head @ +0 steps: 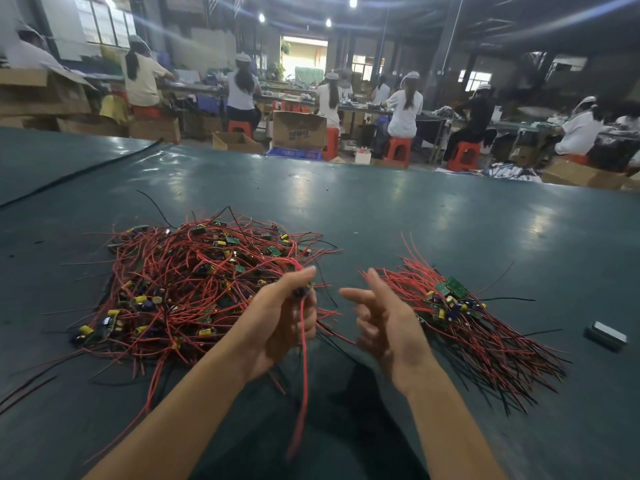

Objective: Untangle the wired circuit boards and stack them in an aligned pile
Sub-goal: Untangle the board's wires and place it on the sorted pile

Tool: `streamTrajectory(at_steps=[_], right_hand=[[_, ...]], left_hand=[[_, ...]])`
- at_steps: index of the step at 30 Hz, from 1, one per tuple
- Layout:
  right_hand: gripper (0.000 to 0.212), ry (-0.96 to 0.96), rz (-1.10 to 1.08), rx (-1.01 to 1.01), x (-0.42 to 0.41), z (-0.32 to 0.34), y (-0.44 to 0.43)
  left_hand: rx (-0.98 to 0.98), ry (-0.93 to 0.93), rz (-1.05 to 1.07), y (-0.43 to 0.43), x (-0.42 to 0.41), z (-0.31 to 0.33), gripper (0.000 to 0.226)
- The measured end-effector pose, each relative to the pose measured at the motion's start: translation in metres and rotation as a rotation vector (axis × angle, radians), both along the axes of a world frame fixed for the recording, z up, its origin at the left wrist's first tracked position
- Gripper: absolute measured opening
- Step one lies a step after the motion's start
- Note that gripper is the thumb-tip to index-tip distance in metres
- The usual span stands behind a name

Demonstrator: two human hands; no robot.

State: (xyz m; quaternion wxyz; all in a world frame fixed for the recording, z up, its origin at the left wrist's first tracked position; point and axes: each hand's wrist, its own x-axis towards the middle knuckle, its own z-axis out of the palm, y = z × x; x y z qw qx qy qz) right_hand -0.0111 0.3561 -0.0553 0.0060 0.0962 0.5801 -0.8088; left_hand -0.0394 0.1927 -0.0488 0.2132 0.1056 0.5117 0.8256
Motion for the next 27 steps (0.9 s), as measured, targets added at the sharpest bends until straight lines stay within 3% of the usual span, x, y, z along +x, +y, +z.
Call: streamTrajectory(at_steps=[2,6,10,12,16,19,22,27], right_hand=[[0.05,0.028,0.092,0.108,0.002,-0.001,-0.011],[0.047,0.063,0.141,0.086,0.005,-0.005,-0.025],[0.026,0.011,0.085,0.08,0.007,-0.006,-0.029],[0.024,-0.02,0.045,0.051,0.007,-0.005,-0.031],[0.02,0.016,-0.093,-0.152,0.007,-0.001,-0.035],[0.018,0.074,-0.181,-0.217,0.009,0.001,-0.039],[0.022,0.101,-0.241,-0.134,0.01,-0.001,-0.044],[0.014,0.187,-0.22,-0.047,0.013,-0.004,-0.058]], left_hand=[[-0.127,0.039,-0.083,0.002,0.005,0.0,0.043],[-0.259,0.042,-0.182,0.003,0.009,-0.001,0.045],[-0.368,0.015,-0.135,0.003,0.006,-0.007,0.065],[-0.338,-0.036,-0.122,0.003,0.005,-0.008,0.06],[-0.027,-0.241,-0.052,0.008,-0.001,-0.016,0.044],[-0.146,-0.049,0.018,0.016,0.001,-0.034,0.027],[-0.173,0.162,0.051,0.022,0.005,-0.042,0.037],[-0.087,0.165,0.283,0.024,0.003,-0.037,0.047]])
